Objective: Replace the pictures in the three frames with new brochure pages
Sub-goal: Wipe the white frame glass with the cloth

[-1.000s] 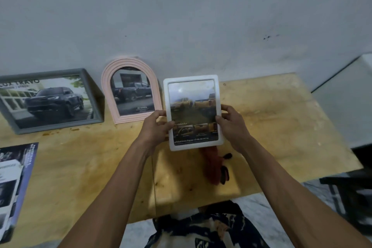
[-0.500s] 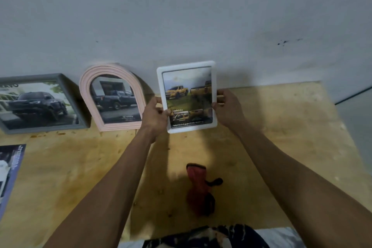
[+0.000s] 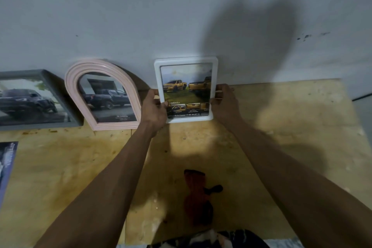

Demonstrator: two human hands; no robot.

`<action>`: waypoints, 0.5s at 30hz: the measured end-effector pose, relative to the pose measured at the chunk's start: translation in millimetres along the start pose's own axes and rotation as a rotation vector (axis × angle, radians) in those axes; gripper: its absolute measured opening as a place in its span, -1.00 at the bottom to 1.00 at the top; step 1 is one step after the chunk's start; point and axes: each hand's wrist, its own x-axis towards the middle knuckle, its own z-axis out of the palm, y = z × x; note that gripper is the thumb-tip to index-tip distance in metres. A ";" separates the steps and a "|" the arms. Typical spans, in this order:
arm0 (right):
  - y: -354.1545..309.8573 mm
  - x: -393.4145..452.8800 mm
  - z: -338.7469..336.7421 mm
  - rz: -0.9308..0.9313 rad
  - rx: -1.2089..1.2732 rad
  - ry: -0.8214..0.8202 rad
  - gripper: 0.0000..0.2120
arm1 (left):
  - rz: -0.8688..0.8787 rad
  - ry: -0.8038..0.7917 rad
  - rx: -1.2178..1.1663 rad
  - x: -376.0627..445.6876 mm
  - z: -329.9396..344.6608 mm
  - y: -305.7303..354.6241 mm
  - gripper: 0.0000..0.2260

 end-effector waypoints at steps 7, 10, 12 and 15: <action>2.9 6.3 6.3 0.010 0.010 0.001 -0.68 | -0.033 -0.003 -0.009 9.5 3.1 -5.2 -0.82; 3.6 7.2 8.1 0.016 0.004 -0.001 -0.68 | -0.047 -0.004 -0.009 10.6 4.0 -6.6 -0.82; 3.0 7.9 9.7 0.012 0.003 0.004 -0.68 | -0.046 0.001 -0.010 12.1 4.0 -7.5 -0.82; 4.2 7.8 11.0 0.017 0.005 0.002 -0.68 | -0.045 0.004 0.014 13.7 4.6 -10.7 -0.81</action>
